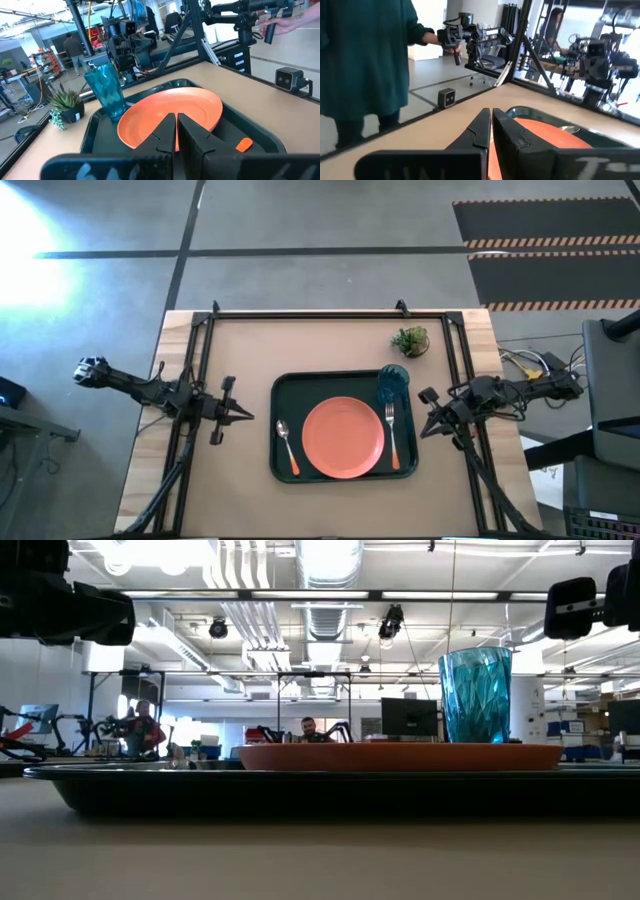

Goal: Pick and place plate/cup/fork/spoon on tray
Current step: Return to Home Position

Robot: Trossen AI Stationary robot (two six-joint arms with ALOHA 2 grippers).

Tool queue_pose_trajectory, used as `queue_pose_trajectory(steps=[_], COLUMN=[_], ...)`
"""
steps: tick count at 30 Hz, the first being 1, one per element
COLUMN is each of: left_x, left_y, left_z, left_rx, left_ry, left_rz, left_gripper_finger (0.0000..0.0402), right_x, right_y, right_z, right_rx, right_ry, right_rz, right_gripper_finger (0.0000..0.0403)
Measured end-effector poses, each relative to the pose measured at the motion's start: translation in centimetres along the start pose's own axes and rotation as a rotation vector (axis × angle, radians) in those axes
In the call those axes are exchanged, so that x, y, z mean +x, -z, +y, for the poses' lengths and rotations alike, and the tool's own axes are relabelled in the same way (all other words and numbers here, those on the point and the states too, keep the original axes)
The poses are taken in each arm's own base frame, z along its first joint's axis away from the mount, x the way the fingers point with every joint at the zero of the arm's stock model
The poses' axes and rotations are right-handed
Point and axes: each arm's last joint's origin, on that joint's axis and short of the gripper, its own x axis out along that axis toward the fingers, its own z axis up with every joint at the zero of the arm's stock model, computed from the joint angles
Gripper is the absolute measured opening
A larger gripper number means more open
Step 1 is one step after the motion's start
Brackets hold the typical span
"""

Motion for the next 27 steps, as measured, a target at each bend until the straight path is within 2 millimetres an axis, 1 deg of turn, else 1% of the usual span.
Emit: queue_pose_trajectory(steps=[8,13,17,19,22,27], left_x=[0.0,0.0,0.0,0.0,0.0,0.0], left_y=[0.0,0.0,0.0,-0.1,-0.1,-0.1], left_z=[0.0,0.0,0.0,0.1,0.1,0.1], left_rx=[0.001,0.000,-0.008,-0.031,-0.068,-0.063], left_ry=[-0.011,-0.012,-0.012,-0.013,-0.013,-0.014], left_rz=[0.003,0.001,0.000,-0.003,-0.003,-0.001], left_gripper_finger=[0.0000,0.0000,0.0000,0.0000,0.0000,0.0000], right_x=[0.1,0.1,-0.2,-0.4,-0.9,-2.0], right_y=[0.2,0.4,0.5,0.6,0.5,0.3], right_z=[-0.1,-0.4,-1.0,-1.4,-1.9,-2.5], right_rx=[-0.184,-0.219,-0.280,-0.287,-0.291,-0.229], right_ry=[-0.001,0.030,0.080,0.108,0.107,0.051], right_rz=[0.025,0.050,0.065,0.073,0.090,0.118], right_gripper_finger=[0.0009,0.0009,0.0009,0.0009,0.0009,0.0009])
